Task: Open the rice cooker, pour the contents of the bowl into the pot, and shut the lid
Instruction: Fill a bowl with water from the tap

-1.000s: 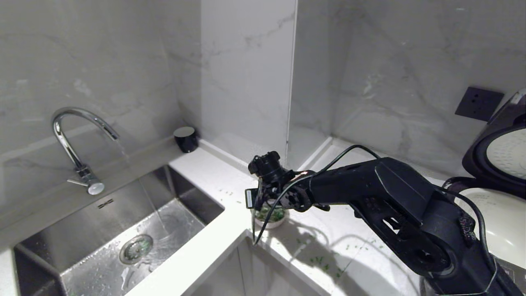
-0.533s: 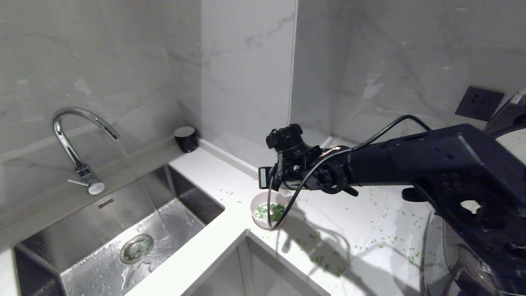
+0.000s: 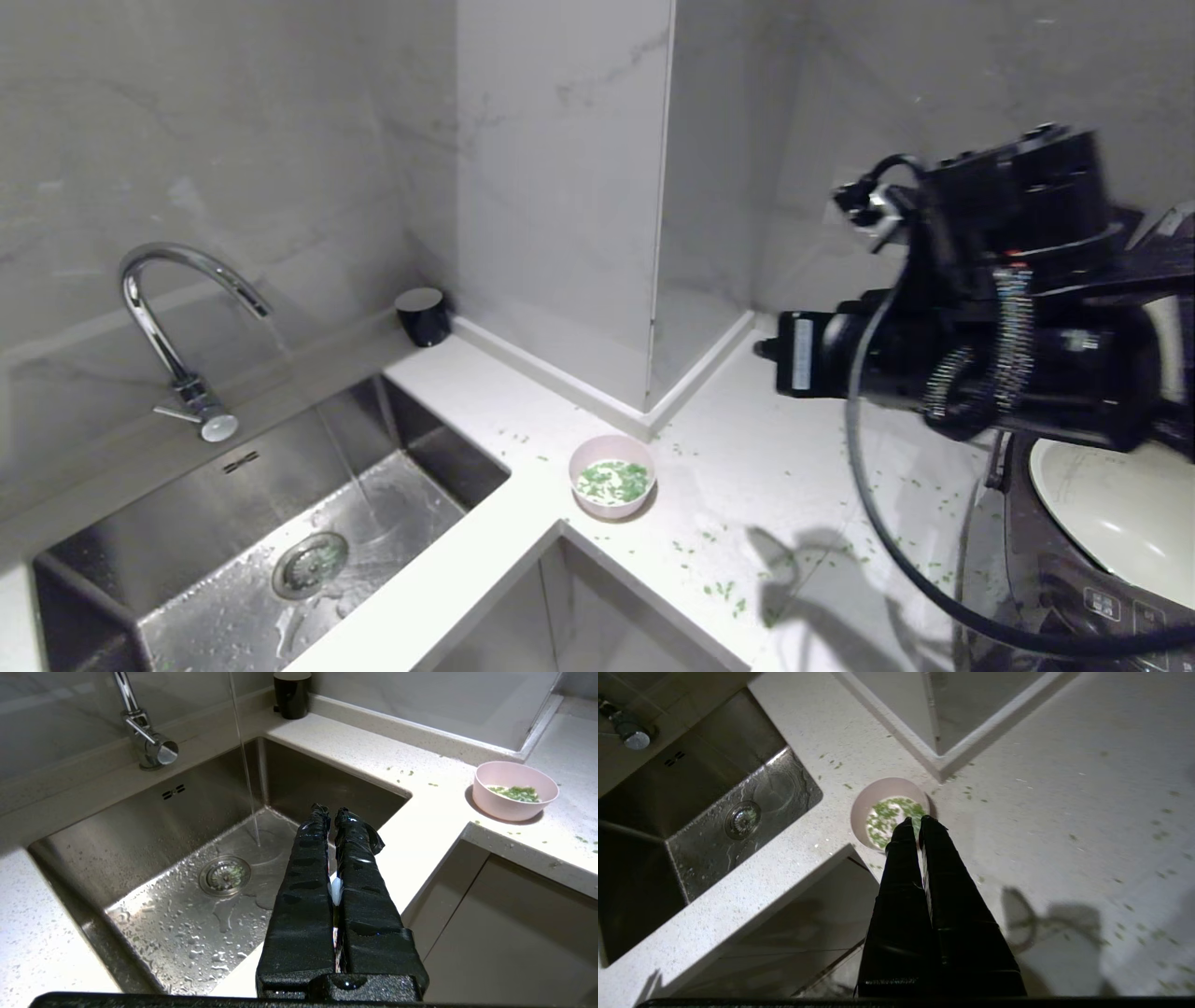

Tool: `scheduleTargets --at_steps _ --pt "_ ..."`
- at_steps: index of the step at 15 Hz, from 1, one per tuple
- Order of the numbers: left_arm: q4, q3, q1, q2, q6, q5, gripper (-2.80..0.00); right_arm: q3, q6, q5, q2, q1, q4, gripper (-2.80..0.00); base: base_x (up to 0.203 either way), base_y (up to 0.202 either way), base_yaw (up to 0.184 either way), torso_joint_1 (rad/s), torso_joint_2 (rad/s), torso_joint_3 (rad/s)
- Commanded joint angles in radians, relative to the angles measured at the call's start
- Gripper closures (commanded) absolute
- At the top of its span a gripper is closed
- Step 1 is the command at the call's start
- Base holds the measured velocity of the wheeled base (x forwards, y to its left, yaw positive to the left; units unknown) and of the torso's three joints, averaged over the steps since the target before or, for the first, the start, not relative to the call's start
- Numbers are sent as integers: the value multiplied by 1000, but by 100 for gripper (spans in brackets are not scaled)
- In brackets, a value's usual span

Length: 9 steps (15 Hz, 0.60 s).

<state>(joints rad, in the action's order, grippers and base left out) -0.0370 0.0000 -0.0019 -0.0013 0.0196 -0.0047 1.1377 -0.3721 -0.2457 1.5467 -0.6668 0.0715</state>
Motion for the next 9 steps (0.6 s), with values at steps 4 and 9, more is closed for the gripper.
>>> scheduleTargets --at_steps 4,9 --pt "0 12 0 0 0 0 0 -169 53 -137 -570 64 242 0 0 0 0 0 0 0" --pt "0 12 0 0 0 0 0 -239 310 -230 -900 432 332 0 0 0 0 0 0 0"
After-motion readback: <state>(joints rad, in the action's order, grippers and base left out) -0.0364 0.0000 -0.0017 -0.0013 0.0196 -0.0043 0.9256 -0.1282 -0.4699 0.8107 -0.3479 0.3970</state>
